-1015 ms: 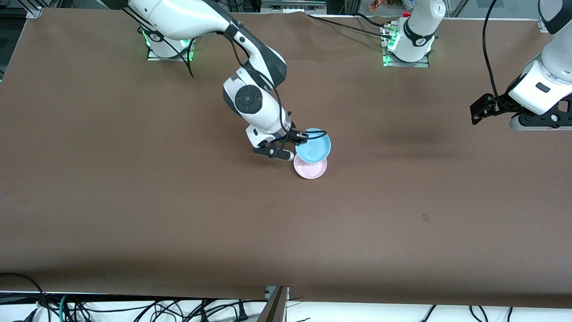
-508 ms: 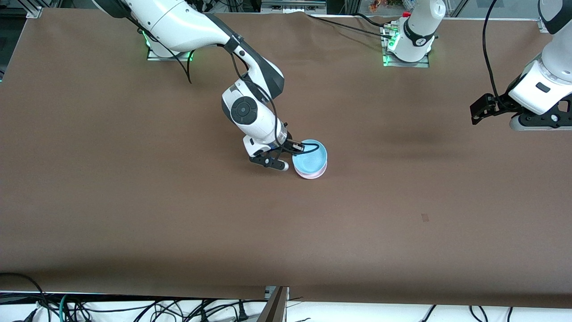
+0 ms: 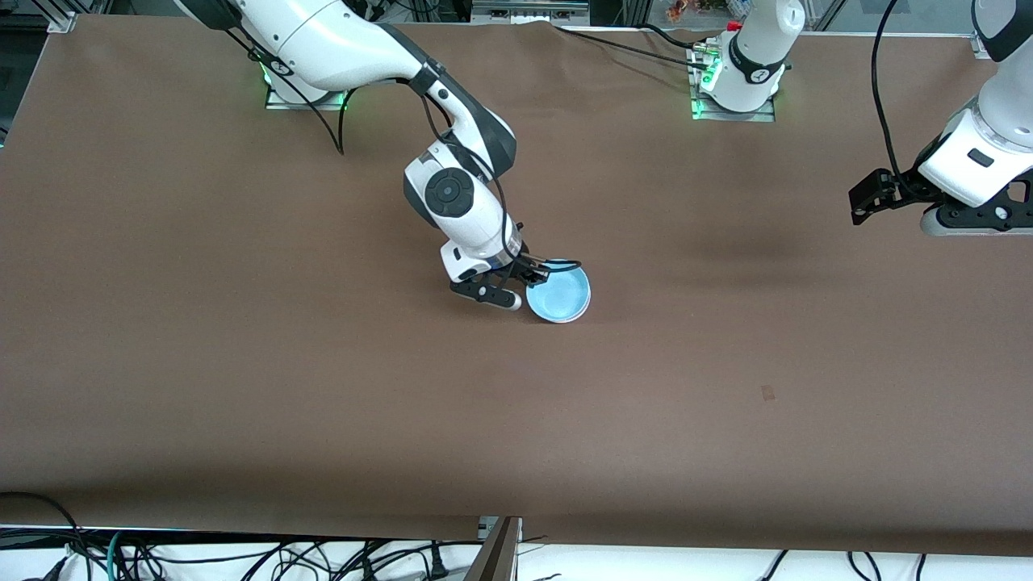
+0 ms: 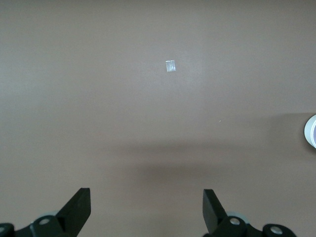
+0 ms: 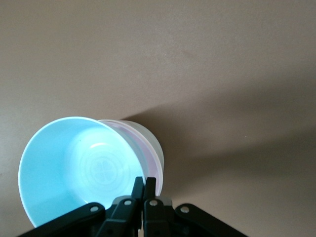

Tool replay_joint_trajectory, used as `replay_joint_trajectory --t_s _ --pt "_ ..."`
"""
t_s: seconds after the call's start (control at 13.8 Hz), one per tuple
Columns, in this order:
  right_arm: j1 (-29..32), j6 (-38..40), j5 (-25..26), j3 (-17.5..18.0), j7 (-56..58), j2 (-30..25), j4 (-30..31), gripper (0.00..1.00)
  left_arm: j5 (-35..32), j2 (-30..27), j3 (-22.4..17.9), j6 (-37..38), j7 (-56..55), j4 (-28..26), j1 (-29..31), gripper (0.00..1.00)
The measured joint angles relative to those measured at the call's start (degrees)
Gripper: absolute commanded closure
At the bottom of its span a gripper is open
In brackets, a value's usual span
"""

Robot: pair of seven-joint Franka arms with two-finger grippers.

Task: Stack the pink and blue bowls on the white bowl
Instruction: 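Lower the blue bowl into the pink bowl and open the right gripper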

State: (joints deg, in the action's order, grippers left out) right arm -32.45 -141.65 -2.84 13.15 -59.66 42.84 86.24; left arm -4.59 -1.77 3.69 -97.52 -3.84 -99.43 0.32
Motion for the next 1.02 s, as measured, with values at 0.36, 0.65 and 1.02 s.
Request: replay_joint_trajectory --t_s 0.36,0.65,1.02 --pt "-1.46 -0.22 0.3 -1.12 -0.95 0.01 0.0 1.0 0.0 0.0 0.0 0.0 0.0 0.0 0.0 0.0" --pt "-1.48 -0.68 0.36 -1.18 -0.95 0.35 0.0 1.0 0.0 0.0 0.0 0.0 0.0 0.0 0.0 0.0" --pt "-1.62 -1.55 0.37 -1.18 -0.96 0.97 0.0 0.18 0.0 0.0 0.0 0.0 0.0 0.0 0.0 0.0"
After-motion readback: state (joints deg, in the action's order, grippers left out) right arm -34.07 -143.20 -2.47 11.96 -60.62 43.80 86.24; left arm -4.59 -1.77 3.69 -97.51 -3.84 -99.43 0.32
